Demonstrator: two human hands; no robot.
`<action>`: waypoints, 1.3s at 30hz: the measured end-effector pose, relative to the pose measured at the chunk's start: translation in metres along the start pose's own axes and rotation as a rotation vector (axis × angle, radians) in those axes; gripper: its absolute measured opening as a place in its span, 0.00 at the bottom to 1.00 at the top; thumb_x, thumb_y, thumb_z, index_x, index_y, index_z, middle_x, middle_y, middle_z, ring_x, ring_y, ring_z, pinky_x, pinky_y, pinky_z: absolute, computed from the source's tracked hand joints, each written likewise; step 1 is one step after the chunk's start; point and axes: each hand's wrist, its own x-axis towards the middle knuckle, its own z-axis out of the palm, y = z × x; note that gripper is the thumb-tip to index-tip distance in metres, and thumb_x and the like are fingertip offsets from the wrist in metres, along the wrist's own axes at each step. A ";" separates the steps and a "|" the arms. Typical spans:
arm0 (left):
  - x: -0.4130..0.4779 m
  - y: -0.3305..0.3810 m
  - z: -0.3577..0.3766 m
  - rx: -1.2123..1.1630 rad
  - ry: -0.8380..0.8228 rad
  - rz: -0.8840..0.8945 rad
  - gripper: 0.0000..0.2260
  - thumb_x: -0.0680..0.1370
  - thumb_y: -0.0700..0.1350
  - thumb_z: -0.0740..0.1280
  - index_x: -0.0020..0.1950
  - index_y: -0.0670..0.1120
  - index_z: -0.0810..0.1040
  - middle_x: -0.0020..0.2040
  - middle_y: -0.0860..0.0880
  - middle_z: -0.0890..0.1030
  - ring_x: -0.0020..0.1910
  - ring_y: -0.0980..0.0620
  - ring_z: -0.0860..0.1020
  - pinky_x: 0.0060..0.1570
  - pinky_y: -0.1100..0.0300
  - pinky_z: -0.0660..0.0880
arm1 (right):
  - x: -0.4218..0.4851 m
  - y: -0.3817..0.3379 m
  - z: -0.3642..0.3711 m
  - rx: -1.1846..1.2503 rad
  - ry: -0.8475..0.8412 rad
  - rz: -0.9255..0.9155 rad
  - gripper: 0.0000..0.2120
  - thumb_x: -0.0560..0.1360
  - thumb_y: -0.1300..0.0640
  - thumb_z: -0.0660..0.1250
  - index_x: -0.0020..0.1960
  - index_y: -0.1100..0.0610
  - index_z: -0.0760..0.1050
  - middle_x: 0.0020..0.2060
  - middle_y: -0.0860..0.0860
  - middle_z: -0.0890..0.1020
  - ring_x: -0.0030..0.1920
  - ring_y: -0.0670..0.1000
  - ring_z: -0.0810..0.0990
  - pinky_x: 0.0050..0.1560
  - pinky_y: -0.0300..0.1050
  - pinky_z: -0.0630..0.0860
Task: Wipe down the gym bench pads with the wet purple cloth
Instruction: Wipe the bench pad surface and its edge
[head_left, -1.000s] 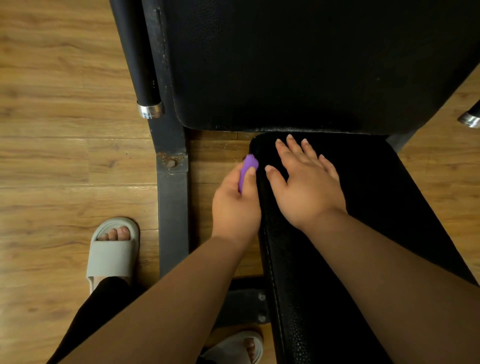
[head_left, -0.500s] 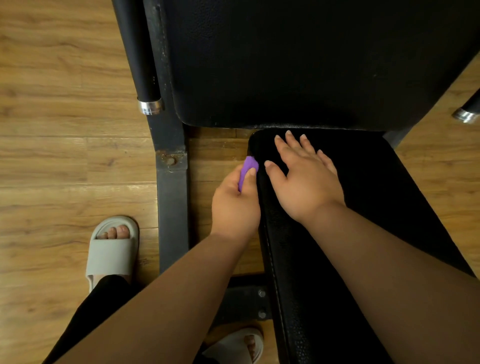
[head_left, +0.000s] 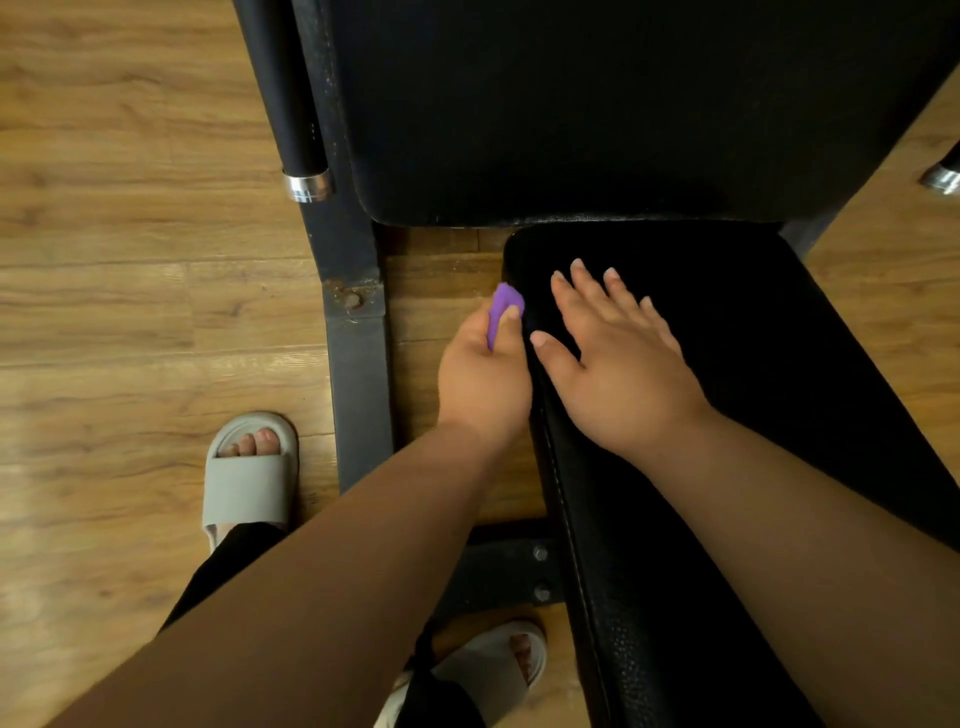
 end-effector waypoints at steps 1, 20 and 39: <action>0.010 0.004 0.002 -0.033 0.015 -0.053 0.16 0.83 0.51 0.59 0.71 0.53 0.71 0.62 0.52 0.79 0.62 0.53 0.76 0.64 0.51 0.73 | -0.007 -0.002 0.004 -0.014 0.011 0.007 0.28 0.82 0.42 0.46 0.79 0.46 0.43 0.78 0.44 0.43 0.77 0.46 0.38 0.74 0.46 0.36; -0.006 -0.012 0.003 -0.137 0.025 -0.073 0.10 0.83 0.50 0.59 0.55 0.51 0.80 0.46 0.49 0.84 0.47 0.52 0.82 0.51 0.53 0.79 | -0.009 -0.007 0.011 -0.007 0.067 0.042 0.26 0.82 0.44 0.46 0.78 0.44 0.45 0.78 0.43 0.45 0.77 0.45 0.40 0.76 0.49 0.40; -0.005 0.007 0.005 -0.266 0.048 -0.257 0.09 0.83 0.49 0.59 0.44 0.54 0.74 0.45 0.49 0.81 0.49 0.50 0.81 0.57 0.49 0.78 | -0.010 -0.010 0.011 -0.006 0.075 0.053 0.26 0.82 0.44 0.46 0.78 0.43 0.45 0.78 0.43 0.46 0.77 0.45 0.40 0.76 0.50 0.40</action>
